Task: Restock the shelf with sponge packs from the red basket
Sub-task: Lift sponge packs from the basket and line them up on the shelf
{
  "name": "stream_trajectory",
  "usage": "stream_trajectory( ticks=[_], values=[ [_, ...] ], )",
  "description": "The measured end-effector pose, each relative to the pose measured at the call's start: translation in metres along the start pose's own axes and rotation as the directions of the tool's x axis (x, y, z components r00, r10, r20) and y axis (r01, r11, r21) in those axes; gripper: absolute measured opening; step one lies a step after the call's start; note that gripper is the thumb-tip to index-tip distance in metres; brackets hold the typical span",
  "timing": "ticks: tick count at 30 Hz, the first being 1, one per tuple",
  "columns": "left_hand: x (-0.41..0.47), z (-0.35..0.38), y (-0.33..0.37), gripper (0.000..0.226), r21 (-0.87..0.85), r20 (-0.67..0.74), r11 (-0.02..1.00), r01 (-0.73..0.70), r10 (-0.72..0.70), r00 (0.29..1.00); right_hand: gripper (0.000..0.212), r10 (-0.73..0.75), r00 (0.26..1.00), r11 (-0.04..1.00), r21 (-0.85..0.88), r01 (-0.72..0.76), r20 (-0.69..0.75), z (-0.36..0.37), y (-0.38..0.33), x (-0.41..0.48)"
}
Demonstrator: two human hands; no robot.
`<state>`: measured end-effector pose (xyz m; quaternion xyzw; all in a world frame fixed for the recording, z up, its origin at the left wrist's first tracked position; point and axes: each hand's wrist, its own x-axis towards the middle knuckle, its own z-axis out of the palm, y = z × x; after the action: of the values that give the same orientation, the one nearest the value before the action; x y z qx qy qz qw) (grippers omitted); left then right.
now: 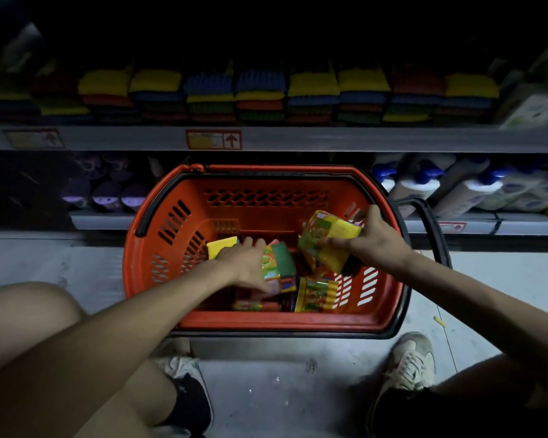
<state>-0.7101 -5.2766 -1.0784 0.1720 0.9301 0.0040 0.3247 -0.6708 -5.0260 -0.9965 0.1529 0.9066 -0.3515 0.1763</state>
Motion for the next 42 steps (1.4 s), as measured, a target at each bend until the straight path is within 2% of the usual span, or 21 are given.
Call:
stream_trajectory(
  ticks=[2,3,6,7,9,10,12,14,16,19,21,23,28,32,36,38,39,40,42],
  values=[
    [-0.008,-0.01,-0.001,0.091,-0.253,-0.029,0.966,0.052,-0.061,0.998,0.084,-0.02,0.999,0.995,0.096,0.022,-0.03,-0.004,0.0,-0.004],
    [-0.011,-0.015,-0.002,0.082,-0.405,-0.029,0.912,0.073,-0.092,0.995,0.082,-0.022,0.998,0.99,0.135,0.029,-0.053,-0.006,0.0,-0.005],
    [-0.023,-0.026,-0.006,0.053,-0.756,-0.018,0.65,0.076,-0.137,0.99,0.087,-0.027,0.996,0.963,0.264,0.049,-0.089,-0.007,-0.001,-0.007],
    [-0.027,-0.028,-0.007,0.055,-0.829,-0.015,0.554,0.074,-0.154,0.988,0.088,-0.019,0.997,0.933,0.357,0.047,-0.081,-0.007,-0.002,-0.009],
    [-0.034,-0.029,-0.005,0.065,-0.917,-0.006,0.394,0.067,-0.18,0.984,0.085,-0.003,1.0,0.82,0.572,0.019,-0.03,-0.003,-0.005,-0.014],
    [-0.039,-0.031,-0.002,0.063,-0.946,-0.005,0.319,0.051,-0.172,0.985,0.079,-0.004,1.0,0.766,0.642,0.005,-0.003,-0.001,-0.008,-0.016],
    [-0.042,-0.034,0.004,0.069,-0.978,0.022,0.202,0.051,-0.146,0.989,0.061,-0.052,0.998,0.716,0.698,0.024,0.019,0.004,-0.016,-0.022],
    [-0.043,-0.036,0.012,0.079,-0.988,0.047,0.143,0.066,-0.134,0.99,0.05,-0.095,0.995,0.692,0.72,0.051,0.021,0.01,-0.021,-0.027],
    [-0.047,-0.04,0.018,0.076,-0.994,0.016,0.108,0.035,-0.174,0.985,0.052,-0.102,0.995,0.662,0.747,0.052,0.021,0.015,-0.025,-0.031],
    [-0.05,-0.044,0.021,0.102,-0.994,-0.057,0.107,-0.032,-0.242,0.969,0.063,-0.079,0.997,0.637,0.77,0.035,0.02,0.016,-0.03,-0.032],
    [-0.051,-0.047,0.021,0.091,-0.99,-0.089,0.127,-0.062,-0.218,0.972,0.071,-0.073,0.997,0.645,0.764,0.02,0.036,0.011,-0.03,-0.029],
    [-0.056,-0.051,0.023,0.065,-0.986,-0.121,0.138,-0.094,-0.201,0.972,0.073,-0.092,0.995,0.667,0.744,0.031,0.041,0.004,-0.033,-0.028],
    [-0.069,-0.062,0.028,0.055,-0.962,-0.232,0.18,-0.205,-0.141,0.962,0.076,-0.053,0.998,0.721,0.693,0.016,0.033,-0.005,-0.034,-0.024],
    [-0.064,-0.065,0.027,0.081,-0.959,-0.263,0.139,-0.246,-0.128,0.956,0.067,0.015,1.0,0.666,0.746,-0.011,0.0,-0.011,-0.033,-0.02],
    [-0.058,-0.069,0.021,0.098,-0.958,-0.286,0.089,-0.274,-0.179,0.941,0.09,-0.017,1.0,0.657,0.754,0.013,-0.003,-0.021,-0.034,-0.018],
    [-0.055,-0.071,0.016,0.109,-0.948,-0.317,0.104,-0.302,-0.192,0.929,0.09,-0.035,0.999,0.668,0.743,0.034,-0.014,-0.028,-0.035,-0.018],
    [-0.053,-0.073,0.014,0.113,-0.937,-0.339,0.155,-0.312,-0.2,0.919,0.088,-0.035,0.999,0.668,0.743,0.039,-0.021,-0.032,-0.034,-0.017],
    [-0.053,-0.075,0.011,0.116,-0.915,-0.37,0.248,-0.318,-0.205,0.906,0.085,-0.028,0.999,0.672,0.74,0.042,-0.032,-0.037,-0.034,-0.015],
    [-0.055,-0.081,0.007,0.114,-0.798,-0.473,0.51,-0.322,-0.199,0.858,0.074,-0.029,0.998,0.711,0.701,0.054,-0.048,-0.048,-0.032,-0.014]
  ],
)
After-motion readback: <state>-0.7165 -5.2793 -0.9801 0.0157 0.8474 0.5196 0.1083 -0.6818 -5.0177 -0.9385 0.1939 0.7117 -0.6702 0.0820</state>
